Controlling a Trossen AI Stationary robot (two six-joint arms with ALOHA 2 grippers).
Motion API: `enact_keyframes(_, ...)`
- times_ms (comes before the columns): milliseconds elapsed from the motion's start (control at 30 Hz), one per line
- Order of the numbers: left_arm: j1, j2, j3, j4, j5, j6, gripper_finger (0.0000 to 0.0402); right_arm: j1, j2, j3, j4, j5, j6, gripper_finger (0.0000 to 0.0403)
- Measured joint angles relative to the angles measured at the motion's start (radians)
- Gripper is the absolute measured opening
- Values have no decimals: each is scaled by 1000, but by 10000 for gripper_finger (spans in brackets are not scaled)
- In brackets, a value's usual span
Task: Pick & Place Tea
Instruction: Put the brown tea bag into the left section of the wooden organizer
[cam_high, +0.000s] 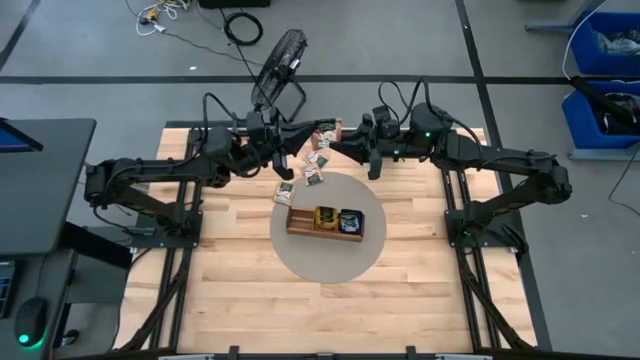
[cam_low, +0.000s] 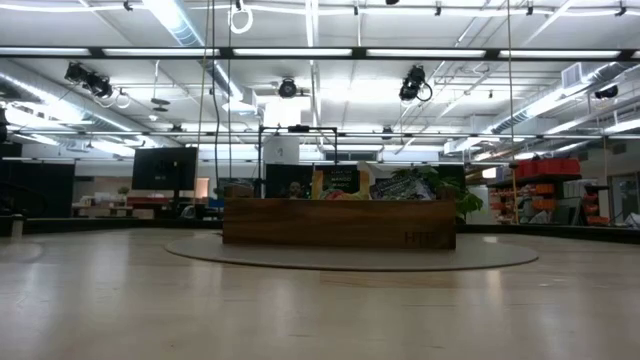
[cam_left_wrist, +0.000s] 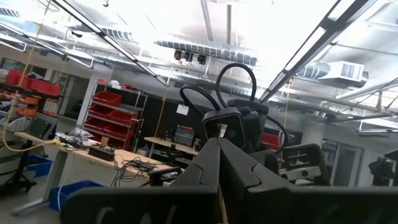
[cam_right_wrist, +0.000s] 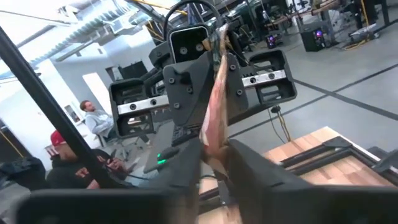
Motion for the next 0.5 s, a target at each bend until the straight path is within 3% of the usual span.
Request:
enact_keyframes(100,2,0,0,-2,3,9,2,0,-4,0,-7,-9,-26,19)
enact_keyframes(500,42,-32,0,-104,81,12,2,-1,-9,0,-90,-55,-22,4)
